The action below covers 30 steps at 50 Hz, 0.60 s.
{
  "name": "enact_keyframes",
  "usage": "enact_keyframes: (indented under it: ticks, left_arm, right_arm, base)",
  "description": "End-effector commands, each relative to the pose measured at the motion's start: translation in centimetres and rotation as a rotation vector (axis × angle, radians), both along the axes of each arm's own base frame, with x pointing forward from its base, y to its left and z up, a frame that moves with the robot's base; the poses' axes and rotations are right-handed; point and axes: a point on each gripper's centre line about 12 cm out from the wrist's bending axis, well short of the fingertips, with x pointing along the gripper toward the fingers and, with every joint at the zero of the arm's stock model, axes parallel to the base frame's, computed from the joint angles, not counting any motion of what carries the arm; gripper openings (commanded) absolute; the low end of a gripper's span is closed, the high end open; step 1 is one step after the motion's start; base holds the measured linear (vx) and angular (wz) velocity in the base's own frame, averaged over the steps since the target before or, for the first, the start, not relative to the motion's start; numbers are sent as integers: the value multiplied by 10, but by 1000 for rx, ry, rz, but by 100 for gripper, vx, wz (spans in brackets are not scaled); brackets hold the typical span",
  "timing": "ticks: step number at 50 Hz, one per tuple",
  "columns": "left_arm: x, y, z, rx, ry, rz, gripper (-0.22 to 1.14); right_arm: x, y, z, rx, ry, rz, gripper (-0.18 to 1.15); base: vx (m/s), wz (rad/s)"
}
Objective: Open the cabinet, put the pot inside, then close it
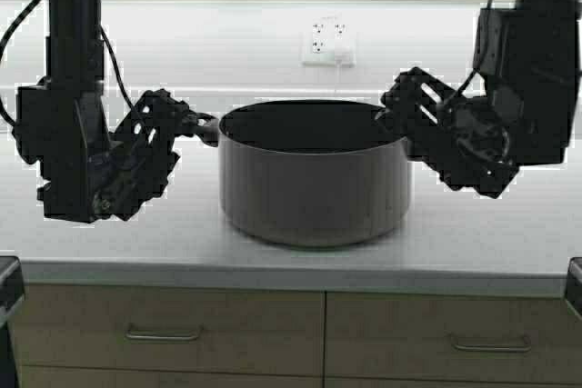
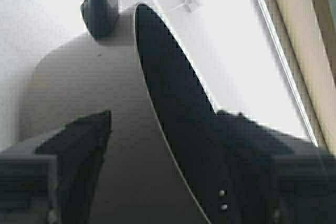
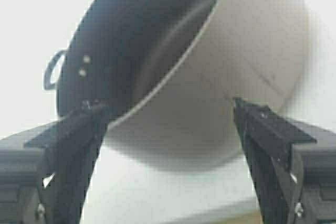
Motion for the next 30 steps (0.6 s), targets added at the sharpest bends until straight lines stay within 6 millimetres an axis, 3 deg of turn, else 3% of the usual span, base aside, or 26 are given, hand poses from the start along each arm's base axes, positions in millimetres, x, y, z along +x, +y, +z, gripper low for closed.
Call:
enact_keyframes:
  ticks: [1, 10, 16, 22, 30]
  left_arm:
    - [4, -4, 6, -17, -32, -6, 94]
    - [-3, -1, 5, -8, -8, -23, 94]
    - [-1, 7, 4, -4, -5, 6, 94]
    - [20, 16, 4, -32, -35, 44, 94]
    - [59, 15, -2, -81, -47, -66, 94]
  right_arm:
    - [1, -2, 6, 22, -32, -12, 101]
    - [-4, -4, -2, 41, -5, -26, 101]
    - [0, -15, -11, 92, -24, -140, 101]
    - [12, -14, -23, 216, -94, -204, 101]
    - [30, -9, -50, 434, -121, -238, 101]
  base:
    - [19, -4]
    - [17, -7]
    - [14, -7]
    - [7, -3]
    - [0, 0]
